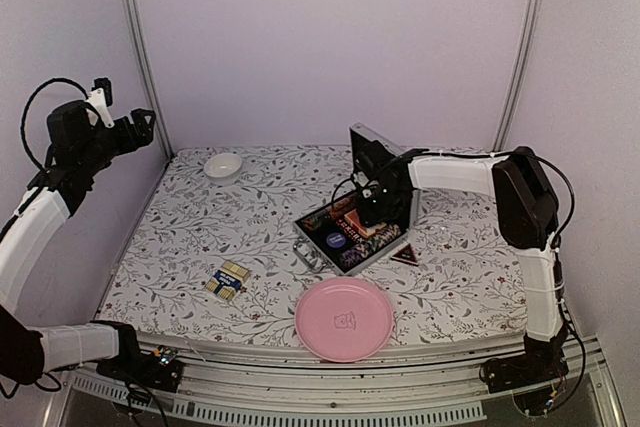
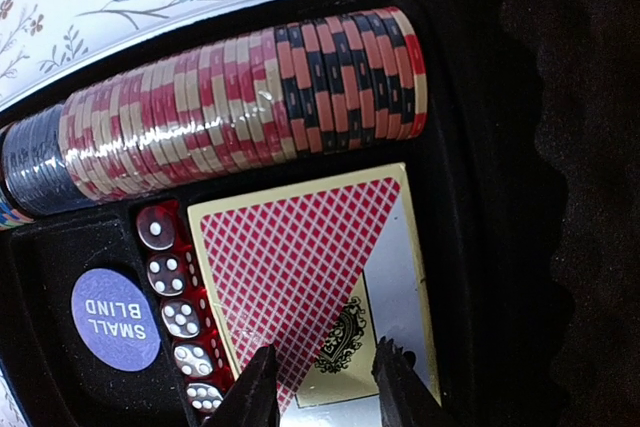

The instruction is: Pack up texas hold em set

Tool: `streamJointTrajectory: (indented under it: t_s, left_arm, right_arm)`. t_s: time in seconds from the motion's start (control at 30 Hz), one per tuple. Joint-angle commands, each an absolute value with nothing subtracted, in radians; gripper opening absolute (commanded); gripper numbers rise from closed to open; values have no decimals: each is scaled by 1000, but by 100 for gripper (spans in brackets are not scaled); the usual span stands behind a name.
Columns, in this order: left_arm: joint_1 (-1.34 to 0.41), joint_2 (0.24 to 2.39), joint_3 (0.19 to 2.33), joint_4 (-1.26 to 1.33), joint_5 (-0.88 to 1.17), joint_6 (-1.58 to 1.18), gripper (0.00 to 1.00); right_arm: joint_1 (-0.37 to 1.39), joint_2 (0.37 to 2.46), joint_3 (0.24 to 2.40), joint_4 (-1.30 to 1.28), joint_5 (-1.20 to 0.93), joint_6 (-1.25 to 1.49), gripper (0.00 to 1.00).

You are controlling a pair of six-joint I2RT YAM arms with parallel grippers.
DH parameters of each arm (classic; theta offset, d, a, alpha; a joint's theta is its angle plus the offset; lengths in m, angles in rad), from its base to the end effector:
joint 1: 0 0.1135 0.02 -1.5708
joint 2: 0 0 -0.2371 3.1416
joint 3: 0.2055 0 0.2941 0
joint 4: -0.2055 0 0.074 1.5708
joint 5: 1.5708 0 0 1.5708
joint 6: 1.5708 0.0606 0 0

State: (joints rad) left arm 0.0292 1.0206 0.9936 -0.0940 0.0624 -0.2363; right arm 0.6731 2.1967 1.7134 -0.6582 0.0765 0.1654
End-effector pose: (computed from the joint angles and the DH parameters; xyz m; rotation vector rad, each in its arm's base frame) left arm 0.3189 0.0055 0.3516 -0.1779 1.6865 -0.2078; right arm 0.3920 0.3066 0.1028 -0.6599 2.6339 0.1460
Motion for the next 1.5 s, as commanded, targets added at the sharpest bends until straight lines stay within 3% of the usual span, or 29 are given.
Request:
streamJointTrajectory:
  t_s: [0.0,0.2,0.47,0.73,1.47]
  left_arm:
    - [37,1021,989,-80,83,-242,97]
    - [-27,1053,1008,-119,38,-217,93]
    - [-259,1040,933,-271,-23,-315,88]
    - [-477,1067,723,-446,-34,-523,86]
    - [-561,1223,533,-390,73,-641,88]
  right_arm:
    - [671,2218,1706,-654,64,172,33]
    - [727,2142,1743,-646,50,97,35]
    - [812,2010,1756,-614,-41,13,54]
    - [846,1875,1665,-507,-107,-31,65]
    - [846,1771,1493,-382,-118,49,76]
